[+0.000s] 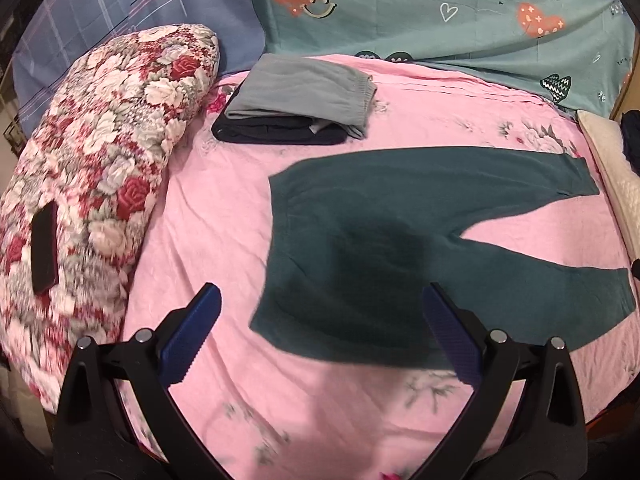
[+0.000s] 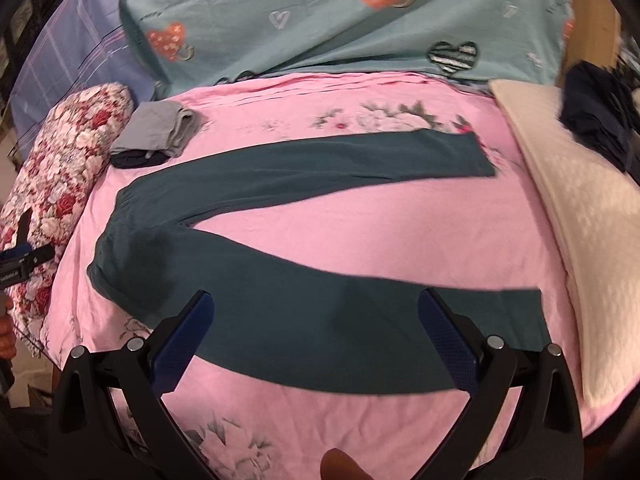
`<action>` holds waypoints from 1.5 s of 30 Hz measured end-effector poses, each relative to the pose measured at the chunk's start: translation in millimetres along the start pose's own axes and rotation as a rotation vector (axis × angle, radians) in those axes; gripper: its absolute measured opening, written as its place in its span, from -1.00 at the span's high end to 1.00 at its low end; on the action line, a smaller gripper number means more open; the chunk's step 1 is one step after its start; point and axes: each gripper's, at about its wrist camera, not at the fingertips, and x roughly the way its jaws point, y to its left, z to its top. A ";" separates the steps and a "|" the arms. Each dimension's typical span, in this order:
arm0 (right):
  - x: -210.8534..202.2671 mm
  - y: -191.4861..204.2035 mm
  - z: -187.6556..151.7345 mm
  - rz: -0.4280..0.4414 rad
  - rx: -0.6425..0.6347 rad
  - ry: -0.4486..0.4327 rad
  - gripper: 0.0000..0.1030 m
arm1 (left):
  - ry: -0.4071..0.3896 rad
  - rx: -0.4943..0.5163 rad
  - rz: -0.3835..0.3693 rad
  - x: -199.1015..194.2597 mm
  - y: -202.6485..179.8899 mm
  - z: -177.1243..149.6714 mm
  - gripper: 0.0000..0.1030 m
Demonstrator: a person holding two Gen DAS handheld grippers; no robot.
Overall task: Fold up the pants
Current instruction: 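Grasp the waistband with the left tool while the right tool grasps a leg hem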
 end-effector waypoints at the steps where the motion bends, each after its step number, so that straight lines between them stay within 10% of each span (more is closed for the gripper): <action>1: 6.6 5.8 8.6 0.007 -0.028 0.010 -0.97 | 0.001 0.012 -0.009 8.5 6.0 7.7 -0.96; 18: 206.0 111.8 174.5 0.169 -0.436 0.176 -0.09 | 0.080 0.230 -0.234 193.0 73.8 102.0 -0.47; 31: 299.1 137.1 213.7 0.205 -0.654 0.333 -0.07 | 0.144 0.299 -0.403 232.4 70.6 111.9 -0.43; 45: 326.0 139.9 217.0 0.242 -0.829 0.443 0.64 | 0.235 0.371 -0.555 249.7 55.2 118.7 0.60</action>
